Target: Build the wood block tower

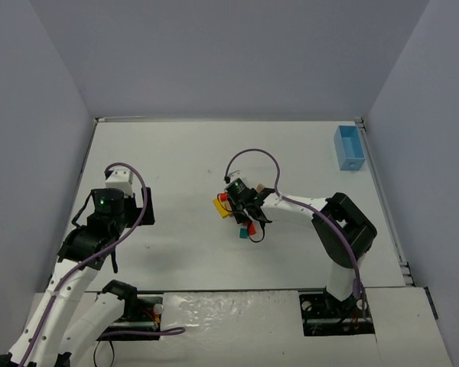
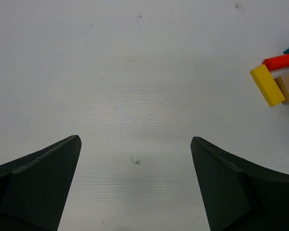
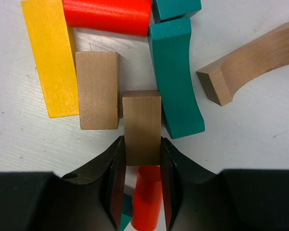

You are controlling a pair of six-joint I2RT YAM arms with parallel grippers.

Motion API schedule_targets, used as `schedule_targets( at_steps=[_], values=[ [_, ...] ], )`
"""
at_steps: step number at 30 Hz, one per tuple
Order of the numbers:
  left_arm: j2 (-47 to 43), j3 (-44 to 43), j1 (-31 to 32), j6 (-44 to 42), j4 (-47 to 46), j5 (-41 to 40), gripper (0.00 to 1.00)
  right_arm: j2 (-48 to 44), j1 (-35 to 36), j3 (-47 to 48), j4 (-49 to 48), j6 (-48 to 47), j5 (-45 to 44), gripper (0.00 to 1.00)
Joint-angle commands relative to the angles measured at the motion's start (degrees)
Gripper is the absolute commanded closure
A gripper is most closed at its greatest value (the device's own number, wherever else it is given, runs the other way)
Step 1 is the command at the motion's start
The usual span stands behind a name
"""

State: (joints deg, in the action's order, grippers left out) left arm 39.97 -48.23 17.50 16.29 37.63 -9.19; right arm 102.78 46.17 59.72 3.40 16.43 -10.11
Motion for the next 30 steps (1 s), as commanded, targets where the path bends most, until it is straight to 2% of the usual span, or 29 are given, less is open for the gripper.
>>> schedule_targets(
  at_steps=[1, 3, 7, 11, 14, 18, 23, 30],
  values=[
    [0.26, -1.44, -0.53, -0.39, -2.45, 2.68, 0.03, -3.54, 0.15, 2.69, -1.00, -2.58, -2.42, 1.00],
    [0.37, -2.35, -0.53, -0.64, -2.73, 4.82, 0.03, -6.18, 0.31, 2.60, -1.20, -5.16, -1.86, 1.00],
    [2.13, -6.80, -0.53, -0.05, -2.81, 14.64, 0.03, -13.60, 1.54, 1.91, -3.27, -12.70, 1.48, 1.00],
    [5.55, -11.64, -0.53, 3.48, -4.83, 27.98, 0.03, -21.24, 2.82, -0.76, -9.05, -20.36, 9.97, 1.00],
    [8.29, -13.98, -0.53, 8.06, -9.25, 38.62, 0.04, -25.82, 4.22, -2.02, -12.30, -24.25, 15.75, 1.00],
    [12.60, -15.80, -0.36, 15.24, -17.35, 47.18, 0.13, -28.42, 5.28, -0.47, -12.54, -26.72, 22.22, 1.00],
    [17.35, -17.92, 0.51, 19.80, -20.57, 49.87, 0.18, -30.24, 5.59, 1.43, -12.80, -27.67, 27.37, 1.00],
    [19.79, -16.78, 2.01, 21.59, -22.25, 51.33, 0.23, -31.47, 5.68, 2.65, -13.11, -27.99, 28.85, 1.00]
  ],
)
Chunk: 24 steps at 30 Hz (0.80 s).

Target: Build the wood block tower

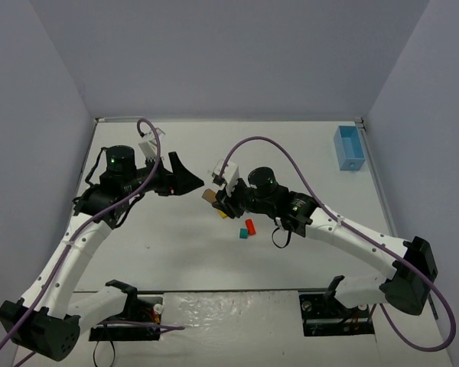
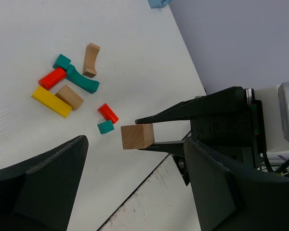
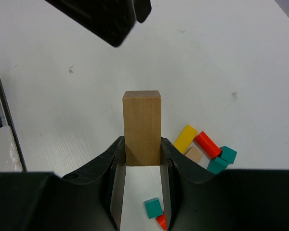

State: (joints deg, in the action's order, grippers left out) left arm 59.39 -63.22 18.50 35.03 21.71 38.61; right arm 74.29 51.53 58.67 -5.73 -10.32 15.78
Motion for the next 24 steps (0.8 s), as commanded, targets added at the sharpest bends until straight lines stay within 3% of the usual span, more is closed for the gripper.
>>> schedule_targets(
  at_steps=[1, 13, 24],
  values=[
    [0.76, -1.30, 1.40, 3.08, -6.56, 3.84, 0.23, -3.12, 0.33, 3.83, -4.07, -1.16, 3.40, 1.00],
    [3.97, -0.28, 4.83, 5.40, -9.32, 5.17, 0.38, -4.29, 0.28, 4.26, -5.04, -0.98, 3.96, 1.00],
    [5.29, -0.59, 6.28, 4.61, -5.37, 3.32, 0.64, -4.16, 0.24, 3.82, -5.26, -1.28, 2.33, 1.00]
  ],
)
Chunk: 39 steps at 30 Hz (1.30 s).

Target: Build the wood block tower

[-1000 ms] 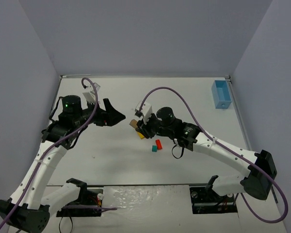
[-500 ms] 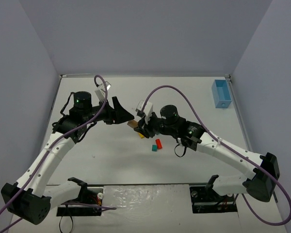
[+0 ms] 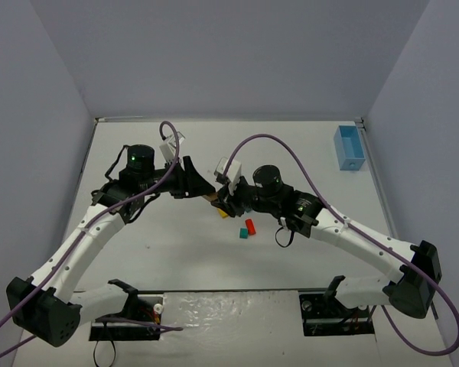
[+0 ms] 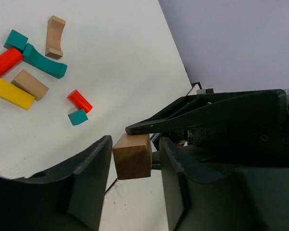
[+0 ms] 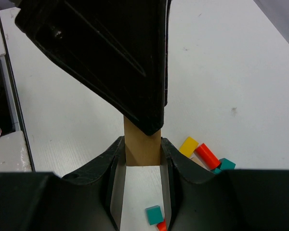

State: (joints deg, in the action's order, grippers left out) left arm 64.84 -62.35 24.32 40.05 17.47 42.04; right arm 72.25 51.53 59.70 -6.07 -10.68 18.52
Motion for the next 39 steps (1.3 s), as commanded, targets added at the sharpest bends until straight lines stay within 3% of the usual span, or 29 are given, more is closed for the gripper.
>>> schedule_targets(
  at_steps=[1, 3, 6, 8, 11, 13, 14, 19, 25, 28, 35, 39],
  values=[
    [-0.10, -1.41, 0.47, -0.36, -0.88, -0.32, 0.66, -2.11, 0.29, 2.74, -4.97, -1.03, -0.62, 1.00],
    [0.00, -1.44, 0.47, -0.26, -0.20, -0.59, 0.71, -2.05, 0.33, 2.64, -5.01, -1.16, -1.14, 1.00],
    [0.29, -1.52, 0.44, -0.21, 0.51, -0.73, 0.87, -2.08, 0.27, 2.32, -5.10, -1.54, -2.20, 1.00],
    [0.46, -1.75, 0.47, -0.52, 1.27, -1.66, 0.99, -1.90, 0.33, 2.09, -5.10, -1.76, -3.16, 0.94],
    [0.42, -2.41, 0.47, -2.22, 3.36, -3.64, 1.00, -1.55, 0.33, 1.61, -5.10, -1.94, -4.05, 0.74],
    [0.38, -3.88, 0.44, -4.20, 6.66, -6.51, 1.00, -1.47, 0.30, 1.23, -5.07, -1.80, -4.79, 0.45],
    [0.38, -4.85, 0.38, -6.47, 9.66, -10.29, 1.00, -1.62, 0.24, 0.86, -5.01, -1.75, -5.65, 0.36],
    [1.15, -7.24, 0.17, -14.90, 18.34, -27.65, 1.00, -3.27, -0.51, -1.70, -4.86, 0.34, -12.29, 0.17],
    [5.07, -7.06, -1.23, -22.68, 19.34, -43.91, 1.00, -6.69, -5.84, -5.44, -1.99, 6.45, -20.54, 0.11],
    [8.13, -6.17, -3.17, -25.68, 17.97, -47.13, 1.00, -7.70, -9.94, -7.28, 0.02, 9.94, -22.00, 0.12],
    [11.03, 1.69, -13.48, -30.13, 2.98, -42.65, 1.00, -7.06, -13.04, -11.41, 1.40, 14.02, -25.44, 0.12],
    [14.87, 1.43, -16.05, -30.89, 1.16, -40.64, 1.00, -4.75, -13.54, -12.94, 1.32, 14.54, -25.29, 0.12]
  ],
)
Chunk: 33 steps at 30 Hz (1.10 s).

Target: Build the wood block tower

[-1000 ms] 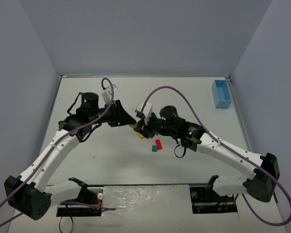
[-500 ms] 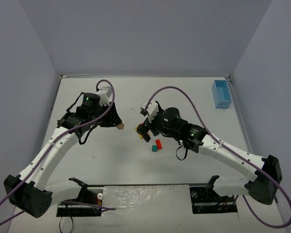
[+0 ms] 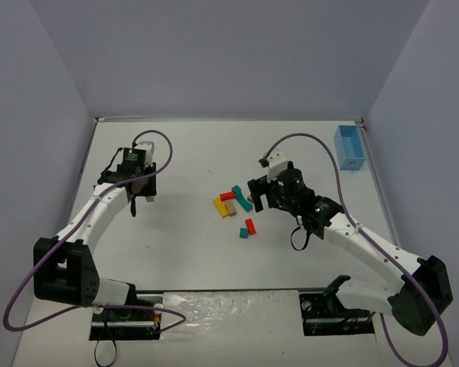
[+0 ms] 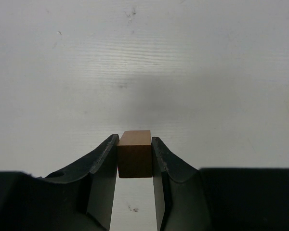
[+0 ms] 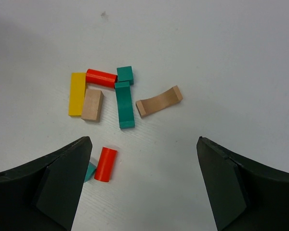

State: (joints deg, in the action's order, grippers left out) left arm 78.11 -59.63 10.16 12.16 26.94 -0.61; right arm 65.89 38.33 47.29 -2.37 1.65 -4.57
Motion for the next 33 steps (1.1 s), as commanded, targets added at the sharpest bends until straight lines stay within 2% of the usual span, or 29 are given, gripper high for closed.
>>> schedule_targets(
  at_steps=[1, 12, 20, 33],
  values=[
    [3.05, -1.69, -2.42, -3.16, -8.77, 2.55, 1.00, 2.00, -0.56, -0.87, -2.51, 2.48, -2.00, 0.12],
    [10.28, 1.73, -5.40, -3.23, -17.20, 8.83, 1.00, 3.46, -2.09, -1.76, -4.04, 3.00, 0.60, 0.12],
    [12.59, 1.62, -4.19, 2.30, -16.82, 8.35, 1.00, 4.42, -2.55, -1.85, -4.22, 2.92, 1.05, 0.12],
    [13.69, 3.05, -0.81, 1.58, -18.81, 5.00, 1.00, 3.84, -2.65, -2.29, -4.22, 2.75, 1.50, 0.12]
  ],
)
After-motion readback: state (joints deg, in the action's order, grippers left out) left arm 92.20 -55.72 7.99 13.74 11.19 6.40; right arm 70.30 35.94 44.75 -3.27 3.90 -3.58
